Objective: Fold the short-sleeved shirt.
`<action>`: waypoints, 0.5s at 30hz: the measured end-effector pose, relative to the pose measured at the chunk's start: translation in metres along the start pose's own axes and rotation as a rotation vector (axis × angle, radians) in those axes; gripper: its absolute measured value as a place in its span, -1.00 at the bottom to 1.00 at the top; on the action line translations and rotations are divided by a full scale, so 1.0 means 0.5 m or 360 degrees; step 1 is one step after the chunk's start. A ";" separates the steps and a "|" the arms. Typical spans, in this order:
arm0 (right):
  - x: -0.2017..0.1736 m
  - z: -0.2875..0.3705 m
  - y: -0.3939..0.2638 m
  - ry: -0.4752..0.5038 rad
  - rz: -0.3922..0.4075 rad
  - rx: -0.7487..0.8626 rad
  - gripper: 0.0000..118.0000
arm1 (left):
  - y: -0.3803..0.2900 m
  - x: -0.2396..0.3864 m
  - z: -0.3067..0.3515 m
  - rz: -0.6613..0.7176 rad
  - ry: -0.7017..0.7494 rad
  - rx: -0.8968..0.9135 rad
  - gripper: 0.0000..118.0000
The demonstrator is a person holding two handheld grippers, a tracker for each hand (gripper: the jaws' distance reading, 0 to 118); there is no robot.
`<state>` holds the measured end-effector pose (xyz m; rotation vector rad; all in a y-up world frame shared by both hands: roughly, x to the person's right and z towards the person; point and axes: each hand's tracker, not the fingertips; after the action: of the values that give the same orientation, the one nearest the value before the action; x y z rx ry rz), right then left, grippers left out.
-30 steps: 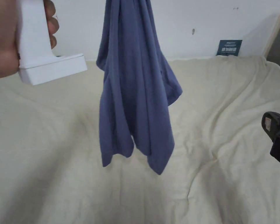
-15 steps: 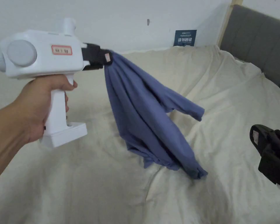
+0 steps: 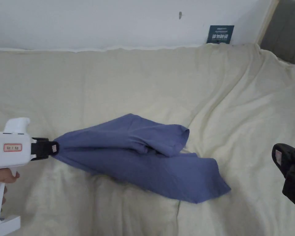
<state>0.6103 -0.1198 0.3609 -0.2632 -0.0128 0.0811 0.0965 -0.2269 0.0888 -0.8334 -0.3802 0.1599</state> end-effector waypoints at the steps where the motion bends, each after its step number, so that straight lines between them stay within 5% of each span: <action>1: -0.005 -0.004 -0.002 0.0006 -0.0001 -0.0005 -1.00 | -0.009 -0.010 -0.003 0.0010 0.0007 -0.0007 -1.00; 11: -0.022 0.006 0.001 0.0013 0.0043 -0.0035 -1.00 | -0.052 -0.011 -0.046 0.0061 0.0056 -0.0140 -1.00; 15: -0.019 0.019 0.006 0.0000 0.0036 -0.0029 -1.00 | -0.055 -0.021 -0.016 0.0051 0.0081 -0.0084 -0.54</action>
<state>0.6002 -0.1153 0.3695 -0.2817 -0.0106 0.1036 0.0898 -0.2536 0.1016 -0.8945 -0.3244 0.1590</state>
